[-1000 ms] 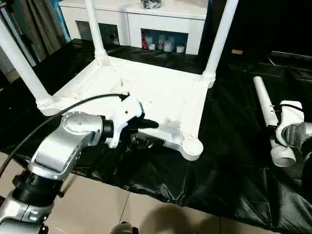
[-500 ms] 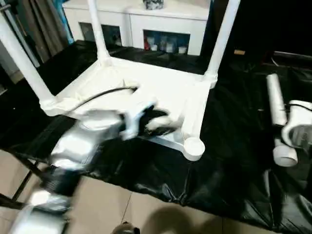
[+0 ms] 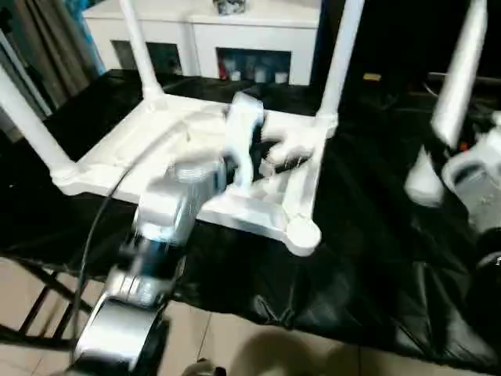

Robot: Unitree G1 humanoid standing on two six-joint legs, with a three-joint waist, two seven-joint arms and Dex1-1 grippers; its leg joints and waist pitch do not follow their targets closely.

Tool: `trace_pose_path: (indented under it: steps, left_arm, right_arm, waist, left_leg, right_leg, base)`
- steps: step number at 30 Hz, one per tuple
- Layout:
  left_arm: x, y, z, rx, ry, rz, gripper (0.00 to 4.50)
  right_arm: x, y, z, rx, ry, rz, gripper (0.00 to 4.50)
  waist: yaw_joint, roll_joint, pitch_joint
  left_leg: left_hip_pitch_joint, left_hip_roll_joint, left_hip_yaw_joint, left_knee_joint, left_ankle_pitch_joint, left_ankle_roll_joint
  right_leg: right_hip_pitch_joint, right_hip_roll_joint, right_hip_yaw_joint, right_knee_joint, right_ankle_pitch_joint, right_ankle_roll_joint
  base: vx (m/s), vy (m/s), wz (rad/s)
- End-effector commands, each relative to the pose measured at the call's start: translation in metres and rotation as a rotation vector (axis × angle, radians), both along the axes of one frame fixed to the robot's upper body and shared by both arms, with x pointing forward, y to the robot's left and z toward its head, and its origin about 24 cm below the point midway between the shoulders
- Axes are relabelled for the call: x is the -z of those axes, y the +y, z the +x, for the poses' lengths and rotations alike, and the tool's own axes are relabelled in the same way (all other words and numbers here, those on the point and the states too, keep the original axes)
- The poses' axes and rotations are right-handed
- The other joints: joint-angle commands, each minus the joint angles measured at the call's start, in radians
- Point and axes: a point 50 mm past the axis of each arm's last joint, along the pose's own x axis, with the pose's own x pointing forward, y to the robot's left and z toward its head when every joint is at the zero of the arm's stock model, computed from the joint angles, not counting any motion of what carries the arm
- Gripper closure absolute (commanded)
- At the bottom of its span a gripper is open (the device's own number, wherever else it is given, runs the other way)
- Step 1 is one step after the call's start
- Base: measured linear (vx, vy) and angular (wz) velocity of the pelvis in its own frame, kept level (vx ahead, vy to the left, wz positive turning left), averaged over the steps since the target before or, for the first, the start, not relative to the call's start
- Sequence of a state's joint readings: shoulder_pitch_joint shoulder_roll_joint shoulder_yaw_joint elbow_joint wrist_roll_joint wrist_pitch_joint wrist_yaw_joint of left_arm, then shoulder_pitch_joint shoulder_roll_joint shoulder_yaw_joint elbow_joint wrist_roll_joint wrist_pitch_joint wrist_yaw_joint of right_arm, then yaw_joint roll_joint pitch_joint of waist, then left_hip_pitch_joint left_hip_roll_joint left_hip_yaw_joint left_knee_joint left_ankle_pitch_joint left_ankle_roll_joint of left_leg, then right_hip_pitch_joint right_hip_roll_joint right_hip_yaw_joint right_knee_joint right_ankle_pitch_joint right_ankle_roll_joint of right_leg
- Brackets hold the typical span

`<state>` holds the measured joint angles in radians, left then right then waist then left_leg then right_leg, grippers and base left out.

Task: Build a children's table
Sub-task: Pick table leg

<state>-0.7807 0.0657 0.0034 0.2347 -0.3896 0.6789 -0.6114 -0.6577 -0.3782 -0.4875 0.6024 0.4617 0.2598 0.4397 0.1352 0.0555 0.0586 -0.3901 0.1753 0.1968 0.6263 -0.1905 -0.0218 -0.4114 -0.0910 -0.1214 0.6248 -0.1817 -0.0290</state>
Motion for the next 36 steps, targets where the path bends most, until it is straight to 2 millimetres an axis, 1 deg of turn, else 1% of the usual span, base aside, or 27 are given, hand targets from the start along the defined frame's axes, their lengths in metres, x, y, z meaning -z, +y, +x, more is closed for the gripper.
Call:
trace_pose_path:
  steps: [1, 2, 3, 4, 5, 6, 7, 9, 10, 11, 13, 14, 16, 17, 18, 21, 26, 27, 28, 29, 30, 31, 32, 33, 34, 35, 36]
  left_arm:
    - [-0.01, -0.005, 0.001, 0.02, 0.013, -0.048, 0.07]
    - [-0.015, -0.008, 0.002, 0.032, 0.03, -0.093, 0.07]
    - [-0.021, -0.012, 0.003, 0.044, 0.037, -0.134, 0.02]
    - [-0.025, -0.014, 0.003, 0.053, 0.044, -0.159, 0.02]
    - [-0.028, -0.016, 0.003, 0.065, 0.052, -0.181, 0.0]
    - [-0.028, -0.016, 0.003, 0.065, 0.052, -0.181, 0.0]
    - [-0.029, -0.018, 0.003, 0.071, 0.056, -0.189, 0.0]
    - [-0.03, -0.019, 0.003, 0.079, 0.061, -0.201, 0.0]
    - [-0.032, -0.022, 0.003, 0.089, 0.069, -0.212, 0.0]
    - [-0.032, -0.022, 0.003, 0.089, 0.069, -0.212, 0.0]
    - [-0.032, -0.024, 0.002, 0.106, 0.089, -0.226, 0.0]
    - [-0.032, -0.024, 0.002, 0.106, 0.089, -0.226, 0.0]
    - [-0.033, -0.025, 0.001, 0.109, 0.107, -0.24, 0.0]
    - [-0.033, -0.025, 0.002, 0.104, 0.117, -0.25, 0.0]
    - [-0.033, -0.025, 0.002, 0.104, 0.117, -0.25, 0.0]
    - [-0.034, -0.024, 0.002, 0.103, 0.123, -0.263, 0.0]
    - [-0.036, -0.025, 0.0, 0.12, 0.142, -0.29, 0.0]
    - [-0.036, -0.025, 0.0, 0.12, 0.142, -0.29, 0.0]
    - [-0.035, -0.026, -0.001, 0.122, 0.15, -0.287, 0.0]
    - [-0.034, -0.026, -0.001, 0.119, 0.155, -0.285, 0.0]
    - [-0.034, -0.026, -0.001, 0.117, 0.159, -0.282, 0.18]
    - [-0.033, -0.027, 0.001, 0.091, 0.176, -0.281, 0.18]
    - [-0.032, -0.027, 0.001, 0.084, 0.181, -0.281, 0.36]
    - [-0.032, -0.027, 0.002, 0.071, 0.189, -0.28, 0.36]
    - [-0.03, -0.026, 0.008, -0.014, 0.22, -0.288, 0.47]
    - [-0.03, -0.026, 0.008, -0.014, 0.22, -0.288, 0.58]
    - [-0.029, -0.026, 0.011, -0.053, 0.234, -0.291, 0.7]
  right_arm:
    - [-0.022, 0.017, -0.006, -0.107, -0.116, 0.011, 2.7]
    - [-0.026, 0.028, -0.013, -0.181, -0.162, 0.033, 2.7]
    - [-0.031, 0.043, -0.023, -0.29, -0.214, 0.06, 2.7]
    - [-0.033, 0.053, -0.031, -0.368, -0.241, 0.074, 2.7]
    - [-0.034, 0.062, -0.038, -0.45, -0.261, 0.091, 2.7]
    - [-0.034, 0.062, -0.038, -0.45, -0.261, 0.091, 2.7]
    - [-0.035, 0.067, -0.042, -0.495, -0.27, 0.1, 2.7]
    - [-0.035, 0.072, -0.047, -0.531, -0.274, 0.105, 2.7]
    - [-0.032, 0.081, -0.053, -0.592, -0.265, 0.102, 2.7]
    - [-0.032, 0.081, -0.053, -0.592, -0.265, 0.102, 2.7]
    - [-0.027, 0.095, -0.063, -0.681, -0.237, 0.1, 2.7]
    - [-0.027, 0.095, -0.063, -0.681, -0.237, 0.1, 2.7]
    - [-0.023, 0.104, -0.069, -0.731, -0.206, 0.081, 2.7]
    - [-0.02, 0.11, -0.073, -0.767, -0.18, 0.067, 2.7]
    - [-0.02, 0.11, -0.073, -0.767, -0.18, 0.067, 2.7]
    - [-0.018, 0.113, -0.075, -0.786, -0.164, 0.055, 2.7]
    - [-0.013, 0.121, -0.076, -0.81, -0.127, 0.004, 2.7]
    - [-0.013, 0.121, -0.076, -0.81, -0.127, 0.004, 2.7]
    - [-0.012, 0.124, -0.076, -0.814, -0.113, -0.023, 2.7]
    - [-0.011, 0.125, -0.076, -0.814, -0.107, -0.039, 2.7]
    - [-0.01, 0.126, -0.076, -0.814, -0.102, -0.052, 2.7]
    - [-0.008, 0.131, -0.074, -0.794, -0.077, -0.117, 2.7]
    - [-0.008, 0.132, -0.074, -0.788, -0.071, -0.133, 2.7]
    - [-0.007, 0.133, -0.073, -0.778, -0.061, -0.162, 2.7]
    - [-0.003, 0.143, -0.068, -0.72, -0.039, -0.3, 2.7]
    - [-0.003, 0.143, -0.068, -0.72, -0.039, -0.3, 2.7]
    - [-0.003, 0.147, -0.065, -0.688, -0.036, -0.345, 2.7]
  waist:
    - [0.001, -0.027, -0.09]
    - [0.011, -0.019, -0.09]
    - [0.014, -0.021, -0.089]
    - [0.017, -0.021, -0.086]
    - [0.019, -0.022, -0.087]
    - [0.02, -0.022, -0.086]
    - [0.02, -0.022, -0.083]
    - [0.018, -0.019, -0.081]
    - [0.017, -0.023, -0.079]
    - [0.018, -0.022, -0.081]
    - [0.017, -0.022, -0.082]
    - [0.015, -0.022, -0.081]
    - [0.015, -0.029, -0.082]
    - [0.014, -0.027, -0.082]
    - [0.015, -0.031, -0.08]
    - [0.015, -0.029, -0.08]
    - [0.015, -0.029, -0.079]
    - [0.013, -0.041, -0.079]
    - [0.015, -0.034, -0.078]
    - [0.015, -0.034, -0.079]
    - [0.014, -0.033, -0.078]
    - [0.014, -0.03, -0.078]
    - [0.012, -0.033, -0.078]
    - [0.012, -0.033, -0.078]
    - [0.011, -0.03, -0.077]
    - [0.006, -0.033, -0.075]
    - [0.006, -0.032, -0.076]
  left_leg:
    - [0.009, 0.054, -0.031, -0.054, -0.022, 0.163]
    - [0.017, 0.057, -0.03, -0.053, -0.032, 0.158]
    - [0.015, 0.056, -0.029, -0.054, -0.044, 0.155]
    - [0.017, 0.056, -0.029, -0.056, -0.054, 0.16]
    - [0.015, 0.059, -0.033, -0.058, -0.063, 0.157]
    - [0.013, 0.059, -0.033, -0.06, -0.066, 0.154]
    - [0.015, 0.058, -0.032, -0.063, -0.086, 0.125]
    - [0.014, 0.056, -0.032, -0.065, -0.102, 0.105]
    - [0.015, 0.055, -0.031, -0.068, -0.116, 0.09]
    - [0.016, 0.056, -0.033, -0.07, -0.116, 0.082]
    - [0.015, 0.058, -0.035, -0.072, -0.109, 0.075]
    - [0.013, 0.059, -0.037, -0.073, -0.102, 0.076]
    - [0.012, 0.058, -0.035, -0.072, -0.088, 0.076]
    - [0.009, 0.056, -0.035, -0.072, -0.088, 0.076]
    - [0.01, 0.055, -0.034, -0.072, -0.088, 0.075]
    - [0.01, 0.056, -0.034, -0.073, -0.088, 0.07]
    - [0.01, 0.055, -0.035, -0.073, -0.092, 0.064]
    - [0.009, 0.056, -0.033, -0.074, -0.091, 0.064]
    - [0.009, 0.055, -0.034, -0.074, -0.088, 0.063]
    - [0.01, 0.056, -0.035, -0.074, -0.087, 0.061]
    - [0.01, 0.057, -0.036, -0.074, -0.089, 0.059]
    - [0.01, 0.058, -0.036, -0.074, -0.089, 0.056]
    - [0.01, 0.057, -0.036, -0.075, -0.087, 0.051]
    - [0.01, 0.057, -0.036, -0.075, -0.091, 0.052]
    - [0.008, 0.056, -0.037, -0.073, -0.089, 0.038]
    - [0.008, 0.053, -0.036, -0.075, -0.093, 0.034]
    - [0.009, 0.052, -0.037, -0.075, -0.098, 0.032]
  right_leg:
    - [0.064, -0.067, 0.052, -0.068, -0.13, -0.205]
    - [0.057, -0.07, 0.057, -0.073, -0.143, -0.204]
    - [0.058, -0.071, 0.057, -0.076, -0.151, -0.2]
    - [0.058, -0.069, 0.057, -0.081, -0.158, -0.193]
    - [0.061, -0.073, 0.057, -0.079, -0.164, -0.189]
    - [0.062, -0.074, 0.057, -0.083, -0.174, -0.181]
    - [0.058, -0.076, 0.057, -0.09, -0.22, -0.17]
    - [0.059, -0.077, 0.057, -0.095, -0.254, -0.159]
    - [0.059, -0.076, 0.057, -0.1, -0.28, -0.142]
    - [0.06, -0.076, 0.057, -0.1, -0.283, -0.132]
    - [0.062, -0.079, 0.057, -0.099, -0.27, -0.131]
    - [0.062, -0.078, 0.058, -0.098, -0.253, -0.134]
    - [0.064, -0.081, 0.059, -0.096, -0.235, -0.138]
    - [0.064, -0.083, 0.059, -0.097, -0.244, -0.137]
    - [0.063, -0.084, 0.059, -0.1, -0.256, -0.13]
    - [0.062, -0.083, 0.06, -0.102, -0.273, -0.117]
    - [0.062, -0.083, 0.06, -0.102, -0.268, -0.116]
    - [0.063, -0.082, 0.06, -0.102, -0.268, -0.116]
    - [0.063, -0.084, 0.061, -0.101, -0.274, -0.115]
    - [0.062, -0.084, 0.061, -0.102, -0.276, -0.111]
    - [0.061, -0.083, 0.061, -0.101, -0.27, -0.112]
    - [0.061, -0.083, 0.061, -0.1, -0.264, -0.114]
    - [0.062, -0.082, 0.061, -0.1, -0.254, -0.113]
    - [0.062, -0.084, 0.062, -0.1, -0.255, -0.115]
    - [0.06, -0.081, 0.061, -0.099, -0.253, -0.109]
    - [0.062, -0.078, 0.06, -0.102, -0.259, -0.103]
    - [0.064, -0.08, 0.059, -0.103, -0.267, -0.101]
  base:
    - [0.0, 0.0, 0.0]
    - [0.0, 0.0, 0.0]
    - [0.0, 0.0, 0.0]
    - [0.0, 0.0, 0.0]
    - [0.0, 0.0, 0.0]
    - [0.0, 0.0, 0.0]
    - [0.0, 0.0, 0.0]
    - [0.0, 0.0, 0.0]
    - [0.0, 0.0, 0.0]
    - [0.0, 0.0, 0.0]
    - [0.0, 0.0, 0.0]
    - [0.0, 0.0, 0.0]
    - [0.0, 0.0, 0.0]
    - [0.0, 0.0, 0.0]
    - [0.0, 0.0, 0.0]
    - [0.0, 0.0, 0.0]
    - [0.0, 0.0, 0.0]
    - [0.0, 0.0, 0.0]
    - [0.0, 0.0, 0.0]
    - [0.0, 0.0, 0.0]
    - [0.0, 0.0, 0.0]
    - [0.0, 0.0, 0.0]
    - [0.0, 0.0, 0.0]
    - [0.0, 0.0, 0.0]
    - [0.0, 0.0, 0.0]
    - [0.0, 0.0, 0.0]
    - [0.0, 0.0, 0.0]
